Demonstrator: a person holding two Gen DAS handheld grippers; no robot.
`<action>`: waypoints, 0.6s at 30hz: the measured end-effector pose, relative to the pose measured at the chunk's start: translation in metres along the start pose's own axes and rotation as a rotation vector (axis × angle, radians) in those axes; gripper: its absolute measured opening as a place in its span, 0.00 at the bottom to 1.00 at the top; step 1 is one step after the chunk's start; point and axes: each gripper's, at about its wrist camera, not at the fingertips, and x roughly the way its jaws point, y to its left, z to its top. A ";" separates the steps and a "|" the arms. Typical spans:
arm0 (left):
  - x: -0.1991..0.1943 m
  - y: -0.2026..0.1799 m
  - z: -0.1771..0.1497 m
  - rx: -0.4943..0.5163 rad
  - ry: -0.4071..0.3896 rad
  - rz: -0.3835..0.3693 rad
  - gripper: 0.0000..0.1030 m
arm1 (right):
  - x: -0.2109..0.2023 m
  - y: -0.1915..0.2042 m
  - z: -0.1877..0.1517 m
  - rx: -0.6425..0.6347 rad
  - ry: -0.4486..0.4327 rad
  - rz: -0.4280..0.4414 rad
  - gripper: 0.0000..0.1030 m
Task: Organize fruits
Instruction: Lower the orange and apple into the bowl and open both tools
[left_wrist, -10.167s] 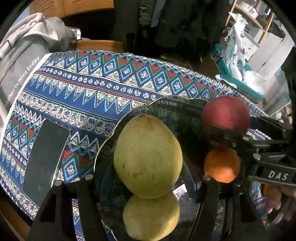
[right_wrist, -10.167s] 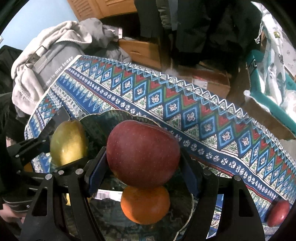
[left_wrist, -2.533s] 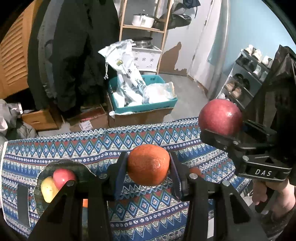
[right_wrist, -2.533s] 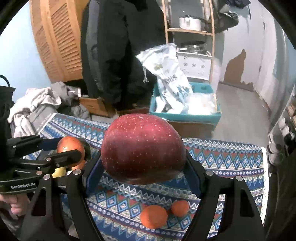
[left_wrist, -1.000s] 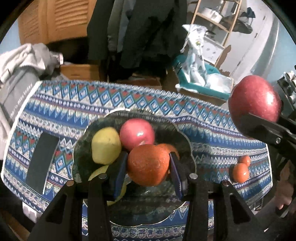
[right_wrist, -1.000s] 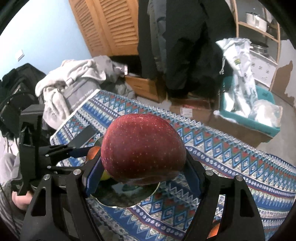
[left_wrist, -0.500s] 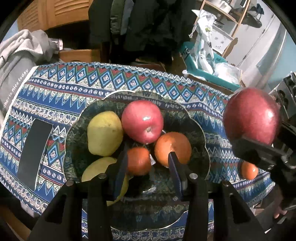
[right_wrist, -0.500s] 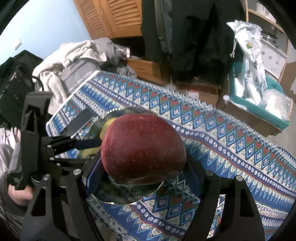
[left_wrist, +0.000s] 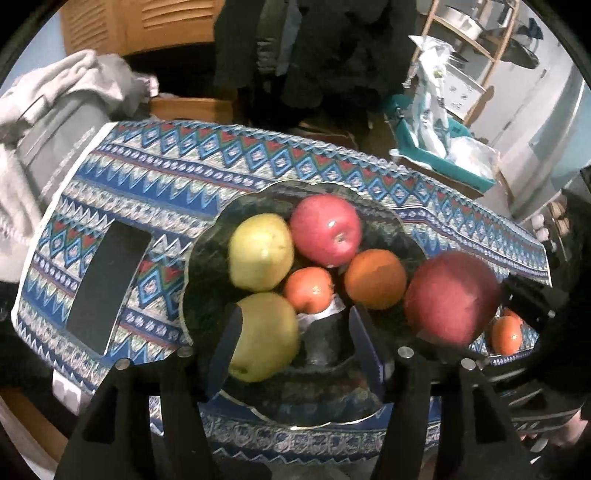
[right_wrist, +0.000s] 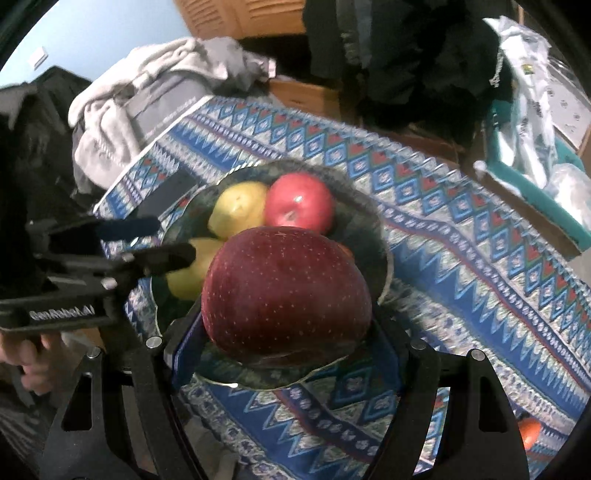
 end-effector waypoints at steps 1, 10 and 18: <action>0.000 0.003 -0.001 -0.012 0.003 0.001 0.60 | 0.004 0.003 -0.001 0.000 0.012 0.007 0.76; -0.007 0.017 -0.012 -0.035 -0.005 0.055 0.64 | 0.036 0.019 -0.005 -0.024 0.078 0.006 0.76; -0.009 0.014 -0.014 -0.008 -0.005 0.072 0.70 | 0.057 0.015 -0.010 -0.010 0.143 -0.031 0.76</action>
